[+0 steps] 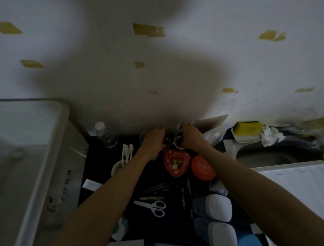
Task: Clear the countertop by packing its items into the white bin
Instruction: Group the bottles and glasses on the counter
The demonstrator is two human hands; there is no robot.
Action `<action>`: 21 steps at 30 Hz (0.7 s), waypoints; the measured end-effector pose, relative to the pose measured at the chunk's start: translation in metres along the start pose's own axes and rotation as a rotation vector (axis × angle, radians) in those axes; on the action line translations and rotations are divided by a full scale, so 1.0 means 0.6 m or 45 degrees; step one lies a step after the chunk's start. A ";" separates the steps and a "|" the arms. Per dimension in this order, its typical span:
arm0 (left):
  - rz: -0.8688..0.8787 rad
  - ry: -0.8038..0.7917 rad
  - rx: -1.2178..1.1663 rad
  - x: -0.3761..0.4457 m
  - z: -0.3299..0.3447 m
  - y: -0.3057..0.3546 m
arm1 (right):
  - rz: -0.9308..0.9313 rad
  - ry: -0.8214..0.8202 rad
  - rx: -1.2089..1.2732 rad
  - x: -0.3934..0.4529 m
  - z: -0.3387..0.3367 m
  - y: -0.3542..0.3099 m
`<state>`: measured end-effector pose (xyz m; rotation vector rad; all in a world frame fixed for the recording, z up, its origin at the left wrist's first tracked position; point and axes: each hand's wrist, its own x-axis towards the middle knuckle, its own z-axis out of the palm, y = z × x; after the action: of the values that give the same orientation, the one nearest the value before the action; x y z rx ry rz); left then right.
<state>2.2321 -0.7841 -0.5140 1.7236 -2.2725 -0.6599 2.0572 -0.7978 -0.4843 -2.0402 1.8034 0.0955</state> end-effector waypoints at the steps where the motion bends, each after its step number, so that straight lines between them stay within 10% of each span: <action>1: 0.007 0.002 0.007 0.001 -0.003 -0.001 | -0.004 -0.015 0.013 0.000 0.004 0.003; 11: -0.108 0.242 -0.243 -0.034 -0.179 -0.074 | 0.026 -0.168 -0.070 0.002 0.006 -0.005; 15: -0.259 0.474 -0.124 -0.086 -0.240 -0.149 | -0.286 0.111 -0.126 -0.001 -0.020 -0.071; 21: -0.606 0.448 -0.238 -0.130 -0.213 -0.212 | -0.607 -0.243 -0.382 0.006 0.018 -0.169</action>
<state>2.4185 -0.7656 -0.4545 2.1028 -1.5319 -0.5704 2.1577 -0.7898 -0.4689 -2.5158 1.2080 0.4256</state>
